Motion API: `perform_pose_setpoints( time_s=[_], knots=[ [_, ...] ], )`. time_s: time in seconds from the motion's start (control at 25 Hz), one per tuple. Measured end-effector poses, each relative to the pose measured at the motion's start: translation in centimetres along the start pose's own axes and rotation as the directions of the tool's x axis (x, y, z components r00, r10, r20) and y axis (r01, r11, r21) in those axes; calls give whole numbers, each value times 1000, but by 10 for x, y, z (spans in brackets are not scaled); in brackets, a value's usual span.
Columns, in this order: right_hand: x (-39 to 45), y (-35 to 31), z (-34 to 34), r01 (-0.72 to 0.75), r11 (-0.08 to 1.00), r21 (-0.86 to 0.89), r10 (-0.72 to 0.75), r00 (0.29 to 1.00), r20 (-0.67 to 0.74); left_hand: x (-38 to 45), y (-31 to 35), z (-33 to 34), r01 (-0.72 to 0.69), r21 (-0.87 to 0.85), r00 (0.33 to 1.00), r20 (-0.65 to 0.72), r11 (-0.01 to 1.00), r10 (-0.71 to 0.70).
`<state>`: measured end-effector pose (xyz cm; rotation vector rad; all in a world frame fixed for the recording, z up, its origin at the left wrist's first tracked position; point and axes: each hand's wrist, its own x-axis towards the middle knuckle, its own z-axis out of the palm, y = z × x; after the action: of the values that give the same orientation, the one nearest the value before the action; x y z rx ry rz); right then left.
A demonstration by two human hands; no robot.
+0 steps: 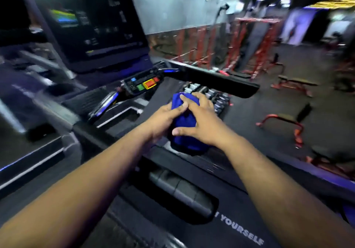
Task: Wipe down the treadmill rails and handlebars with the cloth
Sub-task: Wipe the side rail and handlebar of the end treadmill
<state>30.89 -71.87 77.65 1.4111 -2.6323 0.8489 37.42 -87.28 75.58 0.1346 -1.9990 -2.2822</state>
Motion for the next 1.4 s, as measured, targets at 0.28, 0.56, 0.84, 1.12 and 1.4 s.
perform_pose_setpoints(
  time_s=[0.28, 0.56, 0.84, 1.12, 1.4],
  knots=[
    [-46, 25, -33, -397, 800, 450, 528, 823, -212, 50, 27, 25, -109, -102, 889, 436, 989, 143],
    [-84, -61, -10, -473, 764, 439, 600, 271, -752, 15, 51, 27, -187, -76, 716, 672, 979, 189],
    [-113, -149, 2, -339, 793, 507, 556, 60, -829, -49, 58, 29, 109, -277, 561, 810, 955, 171],
    [-104, -150, 119, -877, 400, 266, 467, -54, -883, -36, -1, -19, -552, 344, 621, 778, 759, 99],
    [-57, -133, 185, -905, 247, 345, 612, -131, -780, 0, -27, -138, -901, 410, 366, 894, 140, -258]
  ],
)
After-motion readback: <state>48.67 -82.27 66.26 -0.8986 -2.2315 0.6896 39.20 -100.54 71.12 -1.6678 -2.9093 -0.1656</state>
